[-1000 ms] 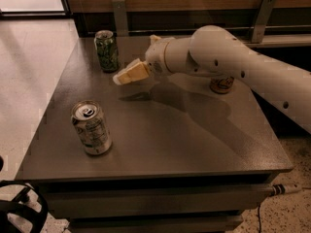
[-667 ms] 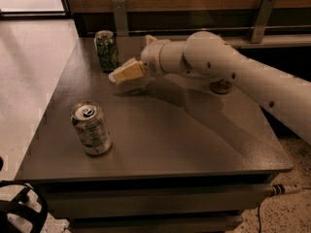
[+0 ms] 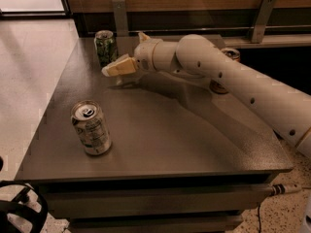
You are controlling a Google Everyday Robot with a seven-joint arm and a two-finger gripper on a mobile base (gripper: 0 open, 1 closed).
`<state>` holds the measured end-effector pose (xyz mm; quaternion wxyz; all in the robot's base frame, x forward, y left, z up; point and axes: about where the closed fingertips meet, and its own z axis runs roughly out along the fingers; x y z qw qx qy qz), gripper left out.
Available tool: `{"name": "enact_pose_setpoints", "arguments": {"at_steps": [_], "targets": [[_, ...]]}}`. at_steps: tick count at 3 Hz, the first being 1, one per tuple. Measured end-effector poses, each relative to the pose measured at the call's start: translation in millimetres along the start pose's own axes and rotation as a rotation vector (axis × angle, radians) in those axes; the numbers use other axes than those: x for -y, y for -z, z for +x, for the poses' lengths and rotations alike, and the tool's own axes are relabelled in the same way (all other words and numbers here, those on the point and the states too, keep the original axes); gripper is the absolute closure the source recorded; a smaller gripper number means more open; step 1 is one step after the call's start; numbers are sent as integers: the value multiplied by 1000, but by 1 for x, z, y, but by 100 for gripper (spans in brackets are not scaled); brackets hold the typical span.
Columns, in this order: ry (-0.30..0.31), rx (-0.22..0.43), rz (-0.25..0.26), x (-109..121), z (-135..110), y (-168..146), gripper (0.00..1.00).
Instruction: Pick green can
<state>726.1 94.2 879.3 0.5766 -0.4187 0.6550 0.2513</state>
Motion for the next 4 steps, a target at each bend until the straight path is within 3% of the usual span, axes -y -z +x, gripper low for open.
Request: {"name": "enact_pose_setpoints", "arguments": {"at_steps": [2,3,4], "targets": [[-10,44,-22,-9,-13,-28,0],[-19,57,-37,-15,-17,-40,17],[-26,66,-56,-20,-19,-51,41]]}}
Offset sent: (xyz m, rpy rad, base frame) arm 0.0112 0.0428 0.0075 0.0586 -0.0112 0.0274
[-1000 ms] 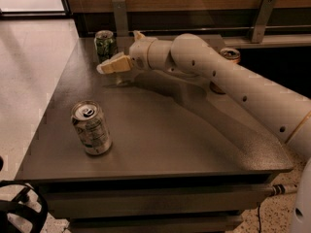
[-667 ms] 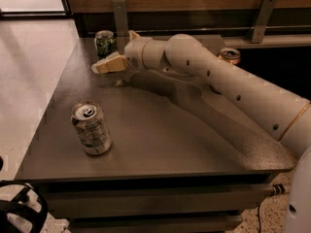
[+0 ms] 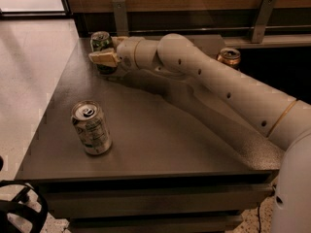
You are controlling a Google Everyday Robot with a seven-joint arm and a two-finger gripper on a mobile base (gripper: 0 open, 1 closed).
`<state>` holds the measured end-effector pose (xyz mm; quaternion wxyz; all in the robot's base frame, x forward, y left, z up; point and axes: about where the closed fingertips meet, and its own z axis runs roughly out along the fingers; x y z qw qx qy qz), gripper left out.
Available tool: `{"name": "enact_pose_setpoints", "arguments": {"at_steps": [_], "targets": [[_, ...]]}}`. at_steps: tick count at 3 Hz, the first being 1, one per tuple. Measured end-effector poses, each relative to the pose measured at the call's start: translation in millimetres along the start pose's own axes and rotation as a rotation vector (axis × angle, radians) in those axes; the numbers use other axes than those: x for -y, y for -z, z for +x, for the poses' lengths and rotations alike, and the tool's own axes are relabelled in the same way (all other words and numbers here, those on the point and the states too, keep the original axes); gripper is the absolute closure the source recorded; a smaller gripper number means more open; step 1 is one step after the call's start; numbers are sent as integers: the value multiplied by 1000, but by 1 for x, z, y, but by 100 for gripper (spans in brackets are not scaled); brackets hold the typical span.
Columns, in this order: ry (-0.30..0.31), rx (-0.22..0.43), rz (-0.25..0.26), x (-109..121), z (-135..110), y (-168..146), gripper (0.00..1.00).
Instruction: Pick green can
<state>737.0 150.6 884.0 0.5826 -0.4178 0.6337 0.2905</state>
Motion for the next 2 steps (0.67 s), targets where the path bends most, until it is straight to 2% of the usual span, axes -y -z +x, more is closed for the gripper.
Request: {"name": "enact_pose_setpoints", "arguments": {"at_steps": [2], "targets": [[0,1,-8,-4,-1,-4,87]]}}
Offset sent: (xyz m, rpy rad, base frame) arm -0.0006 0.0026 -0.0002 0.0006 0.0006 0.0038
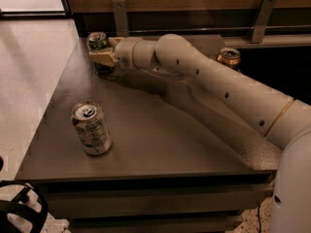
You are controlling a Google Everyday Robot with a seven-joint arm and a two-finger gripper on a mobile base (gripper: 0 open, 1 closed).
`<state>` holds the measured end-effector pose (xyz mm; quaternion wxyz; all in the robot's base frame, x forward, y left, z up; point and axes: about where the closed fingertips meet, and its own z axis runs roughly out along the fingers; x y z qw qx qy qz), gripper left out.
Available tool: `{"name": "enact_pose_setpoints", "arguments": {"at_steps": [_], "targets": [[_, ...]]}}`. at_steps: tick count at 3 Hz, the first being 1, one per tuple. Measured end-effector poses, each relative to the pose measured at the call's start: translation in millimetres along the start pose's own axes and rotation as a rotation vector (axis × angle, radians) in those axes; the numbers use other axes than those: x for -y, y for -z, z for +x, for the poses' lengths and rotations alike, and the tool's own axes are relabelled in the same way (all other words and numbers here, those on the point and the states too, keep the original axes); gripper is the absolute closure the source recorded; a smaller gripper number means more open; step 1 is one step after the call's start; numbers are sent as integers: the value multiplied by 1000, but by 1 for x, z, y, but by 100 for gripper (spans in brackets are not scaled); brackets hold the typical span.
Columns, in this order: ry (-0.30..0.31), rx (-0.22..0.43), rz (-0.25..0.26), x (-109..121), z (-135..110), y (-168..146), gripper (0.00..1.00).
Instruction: Pick green can
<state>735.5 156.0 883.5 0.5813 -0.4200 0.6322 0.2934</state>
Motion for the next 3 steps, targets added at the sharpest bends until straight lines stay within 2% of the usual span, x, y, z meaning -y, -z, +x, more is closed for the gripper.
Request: {"name": "enact_pose_setpoints", "arguments": {"at_steps": [1,2,3], "targets": [[0,0,-4,-2,0,-2,100],[0,0,-4,-2,0,-2,100],[0,10,-27,-2,-5,-7,100]]}}
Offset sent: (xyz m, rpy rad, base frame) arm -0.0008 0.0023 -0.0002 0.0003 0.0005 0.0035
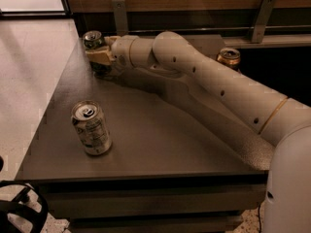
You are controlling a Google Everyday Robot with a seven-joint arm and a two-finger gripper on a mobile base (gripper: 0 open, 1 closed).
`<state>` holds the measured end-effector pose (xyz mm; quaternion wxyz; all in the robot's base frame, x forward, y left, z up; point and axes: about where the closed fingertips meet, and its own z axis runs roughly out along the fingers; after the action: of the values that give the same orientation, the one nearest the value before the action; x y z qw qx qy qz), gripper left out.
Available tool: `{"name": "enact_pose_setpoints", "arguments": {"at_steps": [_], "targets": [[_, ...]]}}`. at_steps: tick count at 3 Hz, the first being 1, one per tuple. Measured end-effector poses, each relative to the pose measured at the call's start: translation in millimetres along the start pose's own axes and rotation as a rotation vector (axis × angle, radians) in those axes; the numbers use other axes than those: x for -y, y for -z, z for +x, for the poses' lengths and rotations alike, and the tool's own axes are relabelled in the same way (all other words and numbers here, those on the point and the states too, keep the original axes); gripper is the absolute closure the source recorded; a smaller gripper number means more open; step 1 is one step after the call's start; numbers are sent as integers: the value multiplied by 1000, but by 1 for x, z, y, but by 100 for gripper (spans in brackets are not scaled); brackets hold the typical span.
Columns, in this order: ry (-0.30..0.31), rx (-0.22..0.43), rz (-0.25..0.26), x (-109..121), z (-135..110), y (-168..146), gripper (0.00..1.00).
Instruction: Pick green can
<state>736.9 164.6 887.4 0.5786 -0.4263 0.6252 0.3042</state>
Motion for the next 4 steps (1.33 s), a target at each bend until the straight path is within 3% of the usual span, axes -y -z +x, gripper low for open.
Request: {"name": "enact_pose_setpoints", "arguments": {"at_steps": [2,4], "targets": [[63,50,-31,5,-45,12,100],[174,100,0,11,-104,42,100]]}}
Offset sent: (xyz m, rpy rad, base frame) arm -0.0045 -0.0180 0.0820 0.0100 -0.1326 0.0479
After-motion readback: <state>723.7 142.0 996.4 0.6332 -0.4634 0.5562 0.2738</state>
